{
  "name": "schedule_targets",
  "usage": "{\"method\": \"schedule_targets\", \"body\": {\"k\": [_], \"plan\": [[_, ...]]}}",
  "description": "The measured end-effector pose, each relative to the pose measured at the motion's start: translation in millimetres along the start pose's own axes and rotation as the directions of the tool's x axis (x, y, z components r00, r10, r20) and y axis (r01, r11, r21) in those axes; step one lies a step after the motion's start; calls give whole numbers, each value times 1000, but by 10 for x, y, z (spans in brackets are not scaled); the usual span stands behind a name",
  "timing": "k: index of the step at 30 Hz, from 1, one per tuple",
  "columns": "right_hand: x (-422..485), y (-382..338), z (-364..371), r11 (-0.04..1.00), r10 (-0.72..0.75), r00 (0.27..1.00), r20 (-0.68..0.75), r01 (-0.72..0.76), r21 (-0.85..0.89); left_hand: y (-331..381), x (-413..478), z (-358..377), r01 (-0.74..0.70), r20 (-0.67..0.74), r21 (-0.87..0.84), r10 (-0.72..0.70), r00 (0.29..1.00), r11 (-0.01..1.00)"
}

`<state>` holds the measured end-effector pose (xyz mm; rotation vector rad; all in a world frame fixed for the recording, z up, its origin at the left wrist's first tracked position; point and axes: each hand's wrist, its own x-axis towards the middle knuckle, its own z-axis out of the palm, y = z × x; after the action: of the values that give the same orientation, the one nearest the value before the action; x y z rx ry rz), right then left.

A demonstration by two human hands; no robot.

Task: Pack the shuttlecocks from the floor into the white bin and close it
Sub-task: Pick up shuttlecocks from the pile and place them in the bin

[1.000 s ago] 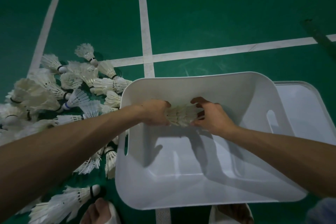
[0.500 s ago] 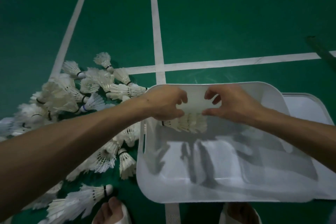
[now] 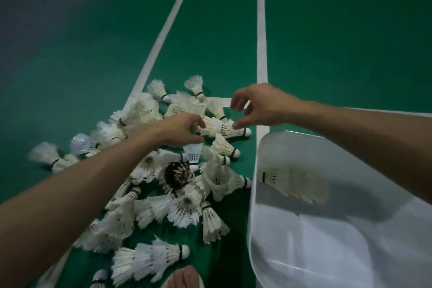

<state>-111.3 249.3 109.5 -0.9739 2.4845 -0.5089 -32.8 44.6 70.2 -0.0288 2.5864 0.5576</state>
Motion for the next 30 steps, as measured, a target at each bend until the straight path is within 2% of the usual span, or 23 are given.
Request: {"method": "schedule_targets", "body": {"k": [5,9,12,15,17,22,27,30], "plan": [[500,-33,399,986,-62,967,249,98,-137,-242,176,204,17,-2,-171,-18,1000,985],[659,28,607,964,-74,929,363,159,-212,-314,243,419,-74,-6,-68,73,997,995],[721,96,683,966,-59,898,436,161,-201,-363,285,582,-105,9,-88,106,994,991],[789,110,703,981,-63,861,504,147,-130,-384,316,685,-49,-57,-190,39,998,981],[829,116,716,984,-57,858,511,136,-118,-365,326,709,-28,-87,-236,8,996,971],[830,127,738,967,-9,863,506,137,-216,-336,362,696,-29,-72,-207,14,997,978],[830,187,695,950,1,915,404,125,-285,-328,334,664,-66,-122,-312,29,992,948],[826,237,647,960,5,937,349,93,-264,-321,352,638,-99,-97,-255,76,992,962]]}}
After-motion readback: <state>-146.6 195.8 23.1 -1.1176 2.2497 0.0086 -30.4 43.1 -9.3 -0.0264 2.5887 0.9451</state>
